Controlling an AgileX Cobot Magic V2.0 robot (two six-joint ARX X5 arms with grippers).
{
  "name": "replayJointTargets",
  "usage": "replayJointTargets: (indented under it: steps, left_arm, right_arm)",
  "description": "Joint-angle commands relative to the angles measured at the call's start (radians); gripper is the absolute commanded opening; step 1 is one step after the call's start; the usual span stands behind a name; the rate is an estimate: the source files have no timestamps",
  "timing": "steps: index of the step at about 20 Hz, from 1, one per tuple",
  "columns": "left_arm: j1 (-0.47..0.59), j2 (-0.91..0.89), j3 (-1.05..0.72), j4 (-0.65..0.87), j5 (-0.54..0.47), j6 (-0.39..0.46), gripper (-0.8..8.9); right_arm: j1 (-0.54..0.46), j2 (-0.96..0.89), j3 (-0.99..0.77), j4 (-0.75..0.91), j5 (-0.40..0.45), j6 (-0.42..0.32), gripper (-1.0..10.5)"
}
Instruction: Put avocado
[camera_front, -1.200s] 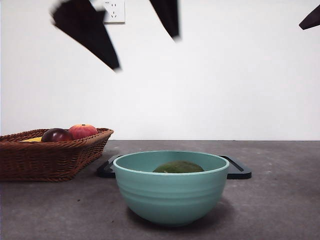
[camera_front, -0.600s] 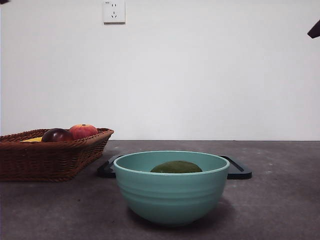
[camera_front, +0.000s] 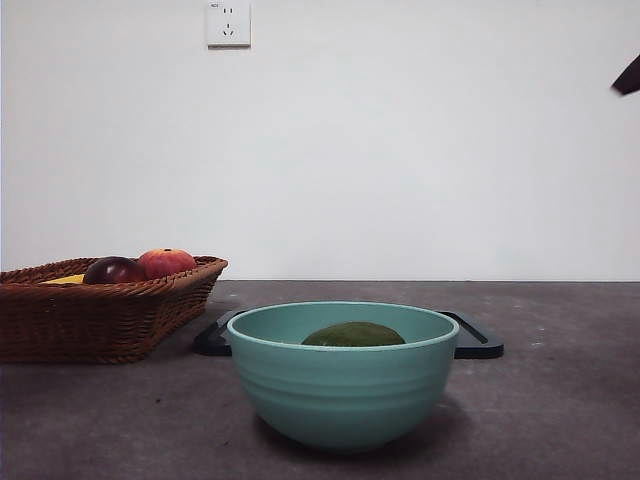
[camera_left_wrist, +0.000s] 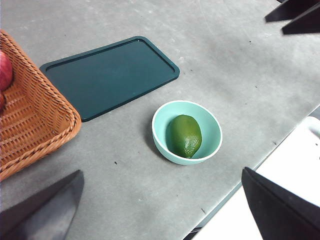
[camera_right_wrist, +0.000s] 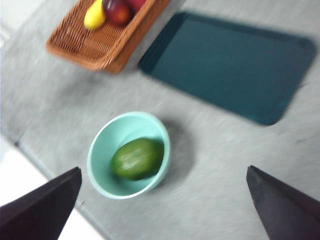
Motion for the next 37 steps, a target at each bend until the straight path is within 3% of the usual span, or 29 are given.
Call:
replayJointTargets:
  steps: [1, 9, 17, 21, 25, 28, 33, 37]
  left_arm:
    - [-0.009, 0.003, 0.008, 0.015, -0.006, 0.017, 4.98]
    - [-0.009, 0.003, 0.008, 0.014, -0.006, 0.019, 4.98]
    - [-0.009, 0.003, 0.008, 0.013, -0.006, 0.024, 4.98]
    - [-0.009, 0.003, 0.008, 0.013, -0.006, 0.032, 4.98]
    - [-0.009, 0.003, 0.008, 0.013, -0.006, 0.040, 4.98]
    - [-0.009, 0.003, 0.008, 0.013, -0.006, 0.043, 4.98]
    - [-0.009, 0.003, 0.008, 0.014, -0.006, 0.049, 4.98]
    - [-0.009, 0.003, 0.008, 0.014, -0.006, 0.050, 4.98]
  right_arm:
    - [0.072, 0.082, 0.020, 0.051, 0.007, 0.079, 5.7]
    - [0.256, 0.444, 0.073, 0.078, 0.164, 0.137, 5.7]
    - [0.312, 0.667, 0.109, 0.048, 0.262, 0.133, 5.5]
    - [0.313, 0.731, 0.109, 0.047, 0.262, 0.135, 5.3]
    - [0.313, 0.770, 0.109, 0.055, 0.261, 0.143, 3.3]
    - [0.313, 0.772, 0.109, 0.082, 0.259, 0.155, 0.2]
    - [0.313, 0.772, 0.133, 0.080, 0.263, 0.214, 0.0]
    - [0.302, 0.779, 0.247, -0.015, 0.328, 0.237, 0.0]
